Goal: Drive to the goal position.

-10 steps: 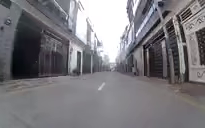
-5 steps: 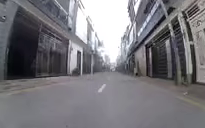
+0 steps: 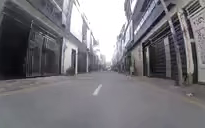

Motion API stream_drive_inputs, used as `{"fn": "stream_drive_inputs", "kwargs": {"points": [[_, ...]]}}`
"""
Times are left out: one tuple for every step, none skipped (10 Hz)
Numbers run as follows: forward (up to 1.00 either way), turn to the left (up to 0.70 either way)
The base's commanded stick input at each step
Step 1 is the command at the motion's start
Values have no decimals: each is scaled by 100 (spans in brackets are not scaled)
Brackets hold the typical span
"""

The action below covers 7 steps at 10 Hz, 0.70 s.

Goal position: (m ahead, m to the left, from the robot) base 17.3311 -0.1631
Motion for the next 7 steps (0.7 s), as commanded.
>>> {"fn": "stream_drive_inputs", "kwargs": {"points": [[70, -35], [70, -35], [70, -35], [70, -35], [70, -7], [70, 0], [70, 0]]}}
